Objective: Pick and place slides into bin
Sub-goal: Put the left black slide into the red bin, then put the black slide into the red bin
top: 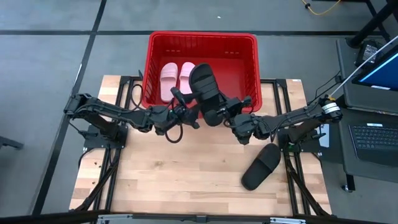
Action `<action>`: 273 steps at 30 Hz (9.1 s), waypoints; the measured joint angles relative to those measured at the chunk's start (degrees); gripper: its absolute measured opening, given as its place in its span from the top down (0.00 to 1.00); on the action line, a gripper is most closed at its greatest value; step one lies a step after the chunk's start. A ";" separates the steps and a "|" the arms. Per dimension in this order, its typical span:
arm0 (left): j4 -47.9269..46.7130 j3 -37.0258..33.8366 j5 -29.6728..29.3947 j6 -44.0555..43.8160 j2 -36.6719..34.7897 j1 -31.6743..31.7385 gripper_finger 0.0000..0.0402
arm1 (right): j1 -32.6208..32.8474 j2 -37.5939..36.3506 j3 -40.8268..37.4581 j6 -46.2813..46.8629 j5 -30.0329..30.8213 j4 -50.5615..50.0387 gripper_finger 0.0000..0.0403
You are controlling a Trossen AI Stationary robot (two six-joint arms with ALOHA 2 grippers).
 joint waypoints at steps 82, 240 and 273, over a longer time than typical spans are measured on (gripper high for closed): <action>-6.38 -0.04 28.22 -15.27 -9.54 27.86 0.99 | 0.65 -0.22 0.02 -13.57 -29.92 -1.29 0.99; -3.96 8.85 41.81 -34.81 28.93 43.32 0.69 | -20.51 -0.59 0.02 -4.90 -40.52 -7.92 0.99; -30.19 2.37 51.07 -36.35 -12.09 29.32 1.00 | -20.56 -0.57 0.04 -13.51 -55.76 -10.76 0.99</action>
